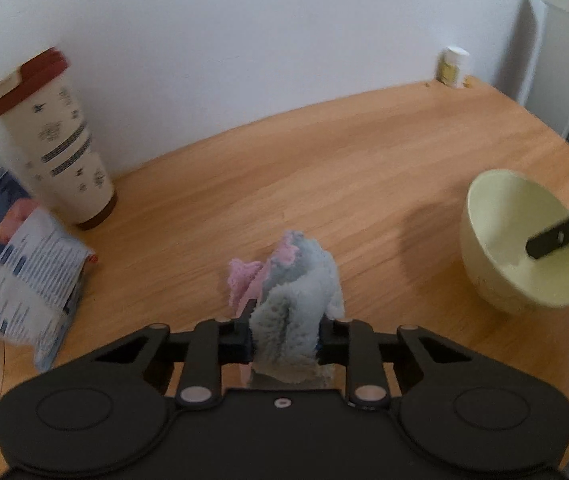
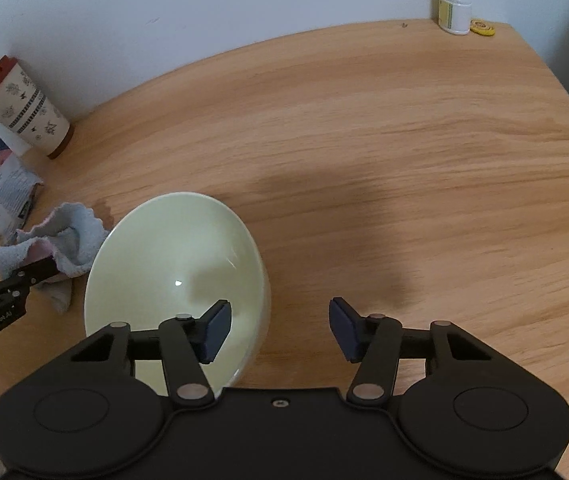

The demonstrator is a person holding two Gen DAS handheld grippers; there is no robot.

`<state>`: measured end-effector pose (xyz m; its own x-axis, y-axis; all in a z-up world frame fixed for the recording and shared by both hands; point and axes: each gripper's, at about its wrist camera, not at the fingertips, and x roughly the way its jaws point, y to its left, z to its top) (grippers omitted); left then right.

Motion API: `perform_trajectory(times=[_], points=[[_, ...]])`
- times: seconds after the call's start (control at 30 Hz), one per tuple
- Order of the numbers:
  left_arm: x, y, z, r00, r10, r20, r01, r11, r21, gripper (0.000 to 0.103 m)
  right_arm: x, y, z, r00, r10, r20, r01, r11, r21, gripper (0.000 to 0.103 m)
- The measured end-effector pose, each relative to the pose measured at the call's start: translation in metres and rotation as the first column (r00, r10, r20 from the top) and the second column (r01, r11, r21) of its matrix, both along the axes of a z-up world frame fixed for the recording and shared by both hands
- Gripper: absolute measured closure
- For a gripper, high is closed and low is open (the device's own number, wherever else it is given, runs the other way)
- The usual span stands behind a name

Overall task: Clean bowl
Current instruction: 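Grasp the grey cloth with the left gripper while the right gripper grips the bowl rim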

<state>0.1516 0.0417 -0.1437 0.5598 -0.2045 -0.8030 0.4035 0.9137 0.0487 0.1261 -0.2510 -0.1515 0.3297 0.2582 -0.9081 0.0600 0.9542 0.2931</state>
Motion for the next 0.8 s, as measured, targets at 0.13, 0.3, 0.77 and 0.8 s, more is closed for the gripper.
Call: perform_trajectory(times=[0.13,0.3,0.77,0.8], points=[[-0.005,0.004,0.012,0.999,0.045,-0.004,-0.045,0.998,-0.045,0.081,-0.001,-0.004,-0.002,1.000,0.024,0.007,-0.024,1.000,0.017,0.055],[-0.018,0.009,0.038,0.995,0.099,-0.011,-0.099,0.983,-0.152,0.081,-0.002,-0.009,-0.004,0.998,0.054,0.015,-0.055,0.998,0.038,0.059],[-0.042,-0.026,0.075,0.999,0.035,-0.005,-0.035,0.963,-0.268,0.080,0.001,-0.017,0.000,0.994,0.106,0.036,-0.108,0.992,0.059,0.084],[-0.044,-0.030,0.075,1.000,0.019,-0.005,-0.020,0.963,-0.270,0.080,0.000,-0.017,0.000,0.993,0.110,0.038,-0.112,0.992,0.058,0.086]])
